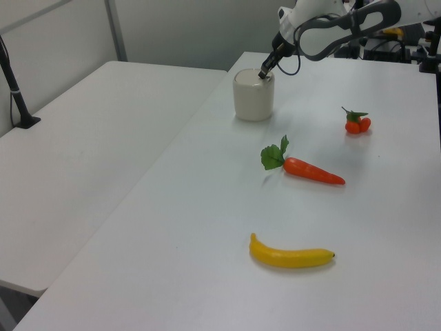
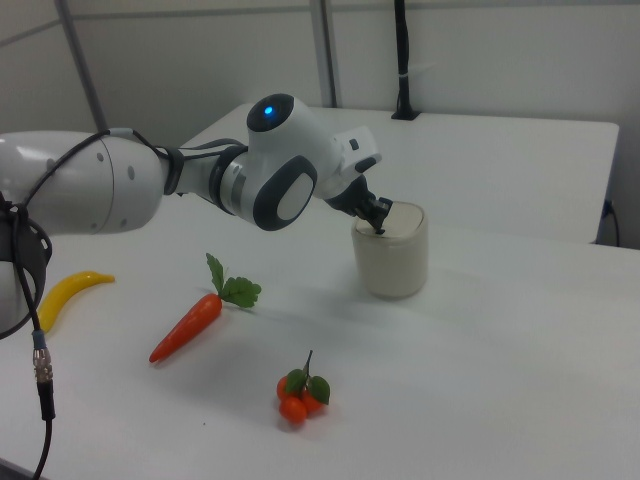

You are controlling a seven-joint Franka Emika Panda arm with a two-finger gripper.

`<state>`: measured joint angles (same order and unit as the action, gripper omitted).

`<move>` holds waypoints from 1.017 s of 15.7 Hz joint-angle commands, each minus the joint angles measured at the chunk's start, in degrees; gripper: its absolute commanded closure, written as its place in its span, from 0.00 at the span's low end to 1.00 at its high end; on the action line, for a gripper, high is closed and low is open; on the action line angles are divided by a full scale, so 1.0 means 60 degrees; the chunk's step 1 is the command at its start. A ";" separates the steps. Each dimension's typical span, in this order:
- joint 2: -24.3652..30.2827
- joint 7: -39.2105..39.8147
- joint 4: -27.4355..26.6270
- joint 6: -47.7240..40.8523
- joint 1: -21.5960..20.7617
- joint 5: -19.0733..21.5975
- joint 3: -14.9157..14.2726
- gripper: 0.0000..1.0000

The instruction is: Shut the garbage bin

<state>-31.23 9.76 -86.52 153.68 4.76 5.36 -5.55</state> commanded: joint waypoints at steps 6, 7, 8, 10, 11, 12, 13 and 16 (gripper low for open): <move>-0.0084 0.0088 -0.0155 -0.0197 0.0144 -0.0117 0.0134 1.00; 0.0120 0.0087 -0.0155 -0.0241 0.0144 -0.0088 0.0134 1.00; 0.0383 0.0073 -0.0184 -0.0372 0.0144 -0.0030 0.0134 1.00; 0.0837 0.0058 -0.0199 -0.1146 0.0130 0.0058 0.0149 1.00; 0.1115 0.0058 -0.0199 -0.1570 0.0115 0.0058 0.0149 1.00; 0.1364 0.0058 -0.0199 -0.2010 0.0086 0.0073 0.0149 1.00; 0.1584 0.0058 -0.0185 -0.2507 0.0056 0.0073 0.0149 1.00; 0.2112 0.0058 -0.0082 -0.3987 -0.0031 0.0423 0.0178 1.00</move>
<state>-23.45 9.78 -85.47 137.86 4.99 5.57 -5.06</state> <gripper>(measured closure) 0.996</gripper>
